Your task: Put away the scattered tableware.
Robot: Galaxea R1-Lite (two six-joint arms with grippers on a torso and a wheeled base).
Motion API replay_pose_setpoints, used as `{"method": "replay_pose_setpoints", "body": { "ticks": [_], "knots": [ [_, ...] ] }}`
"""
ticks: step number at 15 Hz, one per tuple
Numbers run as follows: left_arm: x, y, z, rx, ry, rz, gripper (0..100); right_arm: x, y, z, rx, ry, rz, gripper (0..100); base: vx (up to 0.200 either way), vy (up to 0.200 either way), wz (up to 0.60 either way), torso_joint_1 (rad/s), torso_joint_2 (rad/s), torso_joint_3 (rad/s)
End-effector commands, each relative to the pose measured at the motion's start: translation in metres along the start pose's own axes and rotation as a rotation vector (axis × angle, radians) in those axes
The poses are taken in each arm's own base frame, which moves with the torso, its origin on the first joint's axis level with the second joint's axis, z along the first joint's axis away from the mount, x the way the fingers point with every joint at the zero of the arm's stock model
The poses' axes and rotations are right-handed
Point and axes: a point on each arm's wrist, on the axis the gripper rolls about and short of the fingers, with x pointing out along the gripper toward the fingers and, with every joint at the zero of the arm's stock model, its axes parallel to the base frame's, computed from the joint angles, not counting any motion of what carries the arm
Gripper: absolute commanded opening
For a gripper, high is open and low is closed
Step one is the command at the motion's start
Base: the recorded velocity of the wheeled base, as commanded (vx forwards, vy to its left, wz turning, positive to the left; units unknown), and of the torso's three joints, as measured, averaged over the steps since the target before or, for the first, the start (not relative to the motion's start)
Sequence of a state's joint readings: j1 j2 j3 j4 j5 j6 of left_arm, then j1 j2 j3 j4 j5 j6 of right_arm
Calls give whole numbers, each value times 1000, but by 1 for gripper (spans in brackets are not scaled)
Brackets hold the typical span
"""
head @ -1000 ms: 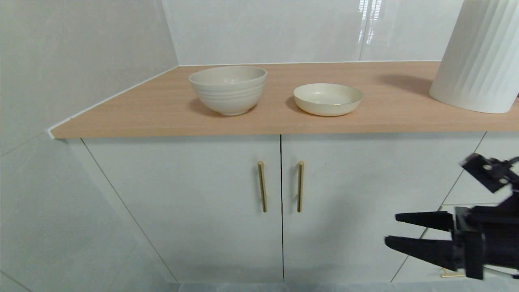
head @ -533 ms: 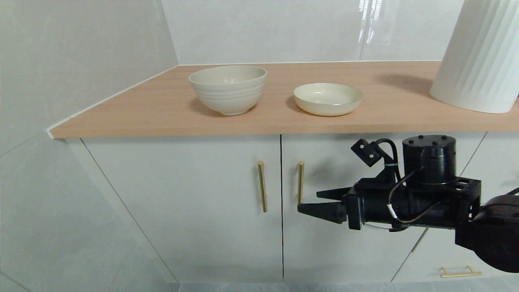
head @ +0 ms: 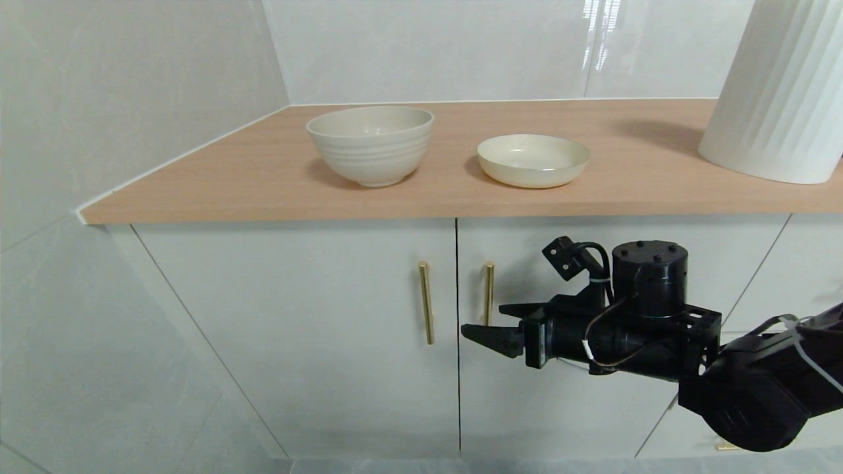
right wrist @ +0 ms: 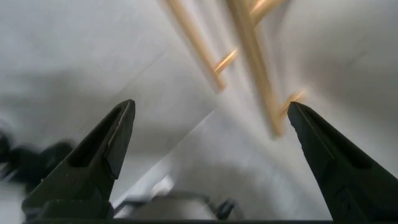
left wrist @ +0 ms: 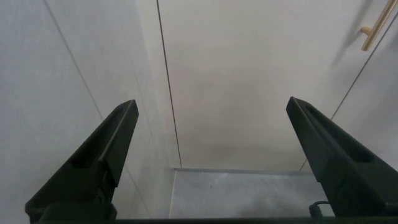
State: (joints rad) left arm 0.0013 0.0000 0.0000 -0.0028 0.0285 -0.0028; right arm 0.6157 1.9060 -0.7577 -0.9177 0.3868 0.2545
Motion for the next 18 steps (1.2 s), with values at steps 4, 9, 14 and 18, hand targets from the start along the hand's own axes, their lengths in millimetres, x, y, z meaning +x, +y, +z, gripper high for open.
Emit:
{"method": "replay_pose_setpoints", "body": {
  "ticks": [4, 9, 14, 18],
  "knots": [
    [0, 0, 0, 0, 0, 1, 100, 14, 0, -7, -5, -19, 8, 100, 0, 0, 0, 0, 0, 0],
    [0, 0, 0, 0, 0, 1, 100, 25, 5, -9, 41, -64, 46, 100, 0, 0, 0, 0, 0, 0],
    [0, 0, 0, 0, 0, 1, 100, 22, 18, -13, 82, -69, 94, 100, 0, 0, 0, 0, 0, 0],
    [0, 0, 0, 0, 0, 1, 100, 11, 30, -15, 78, -51, 132, 100, 0, 0, 0, 0, 0, 0]
  ]
}}
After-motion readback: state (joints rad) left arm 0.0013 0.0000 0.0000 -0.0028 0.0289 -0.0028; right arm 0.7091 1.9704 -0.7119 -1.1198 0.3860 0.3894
